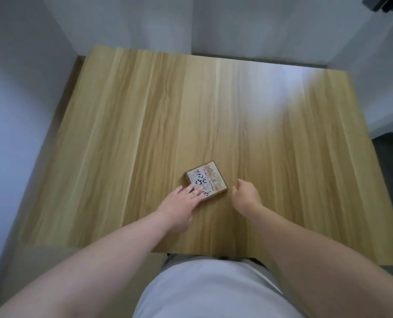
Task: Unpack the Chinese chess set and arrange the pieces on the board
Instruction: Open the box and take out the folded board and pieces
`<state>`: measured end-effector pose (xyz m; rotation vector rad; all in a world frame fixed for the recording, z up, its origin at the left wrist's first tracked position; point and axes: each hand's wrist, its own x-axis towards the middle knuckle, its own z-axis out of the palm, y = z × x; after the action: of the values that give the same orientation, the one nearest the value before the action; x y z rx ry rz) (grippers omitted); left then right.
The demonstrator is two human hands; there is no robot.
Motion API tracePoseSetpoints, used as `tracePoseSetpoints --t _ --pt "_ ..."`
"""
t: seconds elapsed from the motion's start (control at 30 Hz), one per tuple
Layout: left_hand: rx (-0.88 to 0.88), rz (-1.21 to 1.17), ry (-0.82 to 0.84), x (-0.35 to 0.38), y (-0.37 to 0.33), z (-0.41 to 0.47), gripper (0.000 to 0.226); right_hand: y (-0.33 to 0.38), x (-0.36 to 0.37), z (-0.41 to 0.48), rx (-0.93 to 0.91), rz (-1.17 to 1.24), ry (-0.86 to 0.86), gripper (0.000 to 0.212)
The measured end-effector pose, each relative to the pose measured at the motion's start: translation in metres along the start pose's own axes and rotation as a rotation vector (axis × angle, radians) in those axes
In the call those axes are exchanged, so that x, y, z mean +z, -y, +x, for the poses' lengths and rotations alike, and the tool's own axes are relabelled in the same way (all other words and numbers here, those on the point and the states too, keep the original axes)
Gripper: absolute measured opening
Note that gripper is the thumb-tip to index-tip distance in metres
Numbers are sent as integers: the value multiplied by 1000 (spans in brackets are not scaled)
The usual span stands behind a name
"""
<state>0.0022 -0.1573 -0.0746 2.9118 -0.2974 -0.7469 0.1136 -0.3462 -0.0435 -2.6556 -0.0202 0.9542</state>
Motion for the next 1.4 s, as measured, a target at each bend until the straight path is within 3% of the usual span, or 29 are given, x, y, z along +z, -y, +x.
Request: tracePoseSetpoints --t 0.1,0.27,0.33,0.4,0.6,0.8,0.9,1.0,1.1,1.2,1.3,1.4 --pt "24 -70 -30 -2 -7 6 64 -14 0 3 129 82 -22 48" --pt "-408 -728 -187 -6 -28 15 56 -17 5 3 245 320 42 45" --pt "-493 -966 -148 -9 -37 20 62 -13 11 5 267 402 107 39" --pt "-510 -1036 -154 -10 -43 24 67 -11 15 4 279 486 127 34" --pt "-433 -889 -450 -17 -47 19 68 -5 -2 -1 142 728 -166 24" --pt "-462 -853 -653 -25 -21 16 46 20 -11 -7 -38 853 -99 74" --pt "-524 -819 -731 -29 -1 9 34 31 -12 -7 -77 806 -84 82" --pt "-798 -901 -709 -28 21 7 44 37 -5 -6 -19 690 -104 80" --pt "-973 -939 -509 -21 45 5 56 36 2 -5 51 548 -123 73" --pt "-1014 -895 -383 -12 58 -1 61 33 3 -6 84 433 -118 65" --pt "-1067 -746 -410 -9 53 -8 54 30 2 -5 82 283 -92 58" --pt "-818 -353 -459 -2 44 -11 46 29 3 -7 30 135 -51 56"
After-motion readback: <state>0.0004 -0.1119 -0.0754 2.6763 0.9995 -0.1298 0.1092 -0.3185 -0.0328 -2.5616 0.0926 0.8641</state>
